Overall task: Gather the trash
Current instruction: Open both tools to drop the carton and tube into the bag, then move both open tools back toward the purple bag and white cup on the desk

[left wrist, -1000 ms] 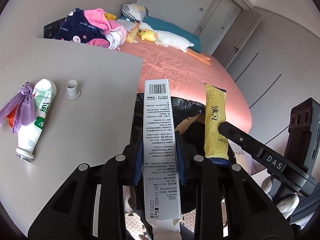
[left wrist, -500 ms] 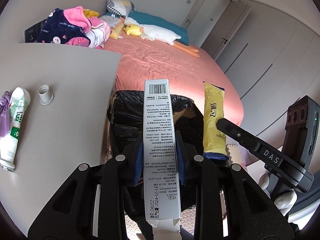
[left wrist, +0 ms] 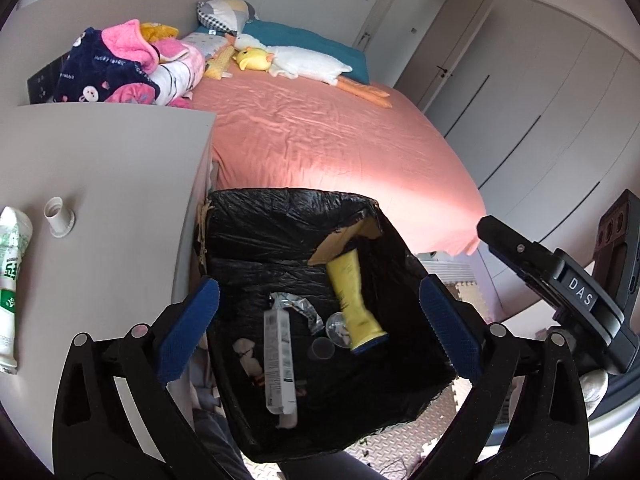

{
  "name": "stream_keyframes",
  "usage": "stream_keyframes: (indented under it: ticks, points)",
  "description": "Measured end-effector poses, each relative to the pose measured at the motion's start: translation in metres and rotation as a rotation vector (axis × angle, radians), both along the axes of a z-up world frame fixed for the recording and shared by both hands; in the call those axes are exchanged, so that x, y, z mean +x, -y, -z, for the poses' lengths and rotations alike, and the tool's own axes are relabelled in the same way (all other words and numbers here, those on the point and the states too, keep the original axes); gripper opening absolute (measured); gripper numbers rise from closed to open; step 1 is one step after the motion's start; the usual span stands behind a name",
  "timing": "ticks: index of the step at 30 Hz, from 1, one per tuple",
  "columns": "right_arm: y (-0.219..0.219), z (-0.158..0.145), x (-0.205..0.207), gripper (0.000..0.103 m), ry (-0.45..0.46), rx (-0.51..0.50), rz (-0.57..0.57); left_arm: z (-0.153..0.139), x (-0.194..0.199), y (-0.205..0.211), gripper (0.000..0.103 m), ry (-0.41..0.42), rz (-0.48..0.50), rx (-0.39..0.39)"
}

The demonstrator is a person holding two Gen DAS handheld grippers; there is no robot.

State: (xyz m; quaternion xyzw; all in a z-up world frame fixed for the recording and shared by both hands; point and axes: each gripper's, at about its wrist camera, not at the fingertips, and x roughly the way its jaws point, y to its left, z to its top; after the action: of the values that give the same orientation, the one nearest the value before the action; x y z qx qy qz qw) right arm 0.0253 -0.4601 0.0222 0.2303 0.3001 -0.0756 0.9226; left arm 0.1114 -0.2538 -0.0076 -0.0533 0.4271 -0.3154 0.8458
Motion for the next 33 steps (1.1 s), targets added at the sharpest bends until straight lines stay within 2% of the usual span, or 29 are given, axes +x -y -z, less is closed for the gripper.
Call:
stream_keyframes:
  ticks: [10, 33]
  points:
    - [0.001, 0.008, 0.005, 0.074, -0.011, 0.022, -0.012, 0.008, 0.003, -0.014, 0.096, -0.027, -0.033, -0.01]
    - [-0.063, 0.013, 0.028, 0.074, -0.018, -0.005, -0.143, 0.002, 0.0, -0.068, 0.096, 0.03, -0.126, 0.004]
